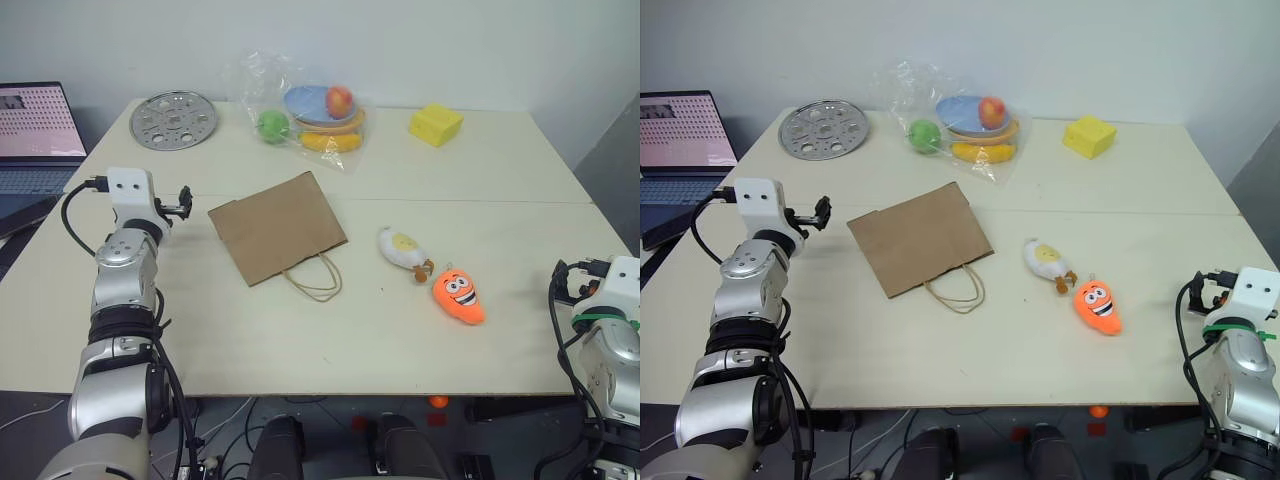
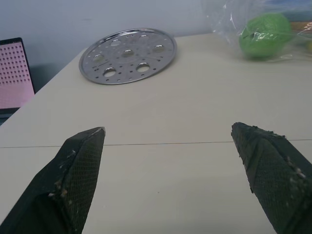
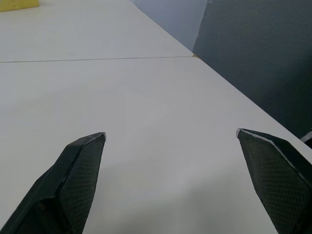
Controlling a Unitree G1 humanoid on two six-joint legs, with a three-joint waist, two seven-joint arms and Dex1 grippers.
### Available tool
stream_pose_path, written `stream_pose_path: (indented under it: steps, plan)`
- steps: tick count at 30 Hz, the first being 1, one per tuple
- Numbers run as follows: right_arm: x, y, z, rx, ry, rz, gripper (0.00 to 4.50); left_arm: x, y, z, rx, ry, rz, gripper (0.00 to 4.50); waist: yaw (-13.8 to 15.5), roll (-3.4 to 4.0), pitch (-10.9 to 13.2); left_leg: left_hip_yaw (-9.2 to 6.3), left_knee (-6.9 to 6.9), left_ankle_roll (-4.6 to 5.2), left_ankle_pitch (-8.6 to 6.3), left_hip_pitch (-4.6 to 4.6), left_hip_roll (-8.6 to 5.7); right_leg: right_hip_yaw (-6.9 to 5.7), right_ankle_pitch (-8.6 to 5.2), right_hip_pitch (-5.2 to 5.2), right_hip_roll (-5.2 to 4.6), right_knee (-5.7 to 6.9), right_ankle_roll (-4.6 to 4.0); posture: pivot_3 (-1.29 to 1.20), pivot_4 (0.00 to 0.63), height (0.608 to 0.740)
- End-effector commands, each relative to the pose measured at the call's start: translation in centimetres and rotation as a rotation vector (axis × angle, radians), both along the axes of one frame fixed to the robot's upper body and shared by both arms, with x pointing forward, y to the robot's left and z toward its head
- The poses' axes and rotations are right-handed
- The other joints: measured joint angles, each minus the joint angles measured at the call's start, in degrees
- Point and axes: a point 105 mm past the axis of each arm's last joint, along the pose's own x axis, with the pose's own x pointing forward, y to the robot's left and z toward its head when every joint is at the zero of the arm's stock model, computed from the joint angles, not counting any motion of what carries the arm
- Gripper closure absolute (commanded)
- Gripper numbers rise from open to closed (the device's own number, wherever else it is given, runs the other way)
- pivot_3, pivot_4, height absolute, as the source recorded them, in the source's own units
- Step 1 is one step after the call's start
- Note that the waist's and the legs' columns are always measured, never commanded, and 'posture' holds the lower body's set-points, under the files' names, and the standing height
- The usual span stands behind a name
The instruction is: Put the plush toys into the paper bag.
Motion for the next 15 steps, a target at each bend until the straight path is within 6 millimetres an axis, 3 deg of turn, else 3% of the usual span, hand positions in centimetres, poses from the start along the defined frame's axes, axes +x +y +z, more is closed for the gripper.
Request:
stream_pose_path:
  steps: [1,15]
  plan:
    - [0.10,-0.16,1.98,-0.044,-0.056,-0.002,0.00,0.01,0.10,2.07,0.039,-0.053,-0.012,0.05,0.0,0.00,0.0,0.00,0.00,0.00,0.00,0.00,0.00,0.00,0.00,0.00,0.00,0.00,0.00,0.00,0.150,0.740]
    - [0.23,-0.06,1.99,-0.044,-0.056,0.003,0.00,-0.16,0.39,2.34,0.025,-0.071,0.007,0.05,0.0,0.00,0.0,0.00,0.00,0.00,0.00,0.00,0.00,0.00,0.00,0.00,0.00,0.00,0.00,0.00,0.150,0.740]
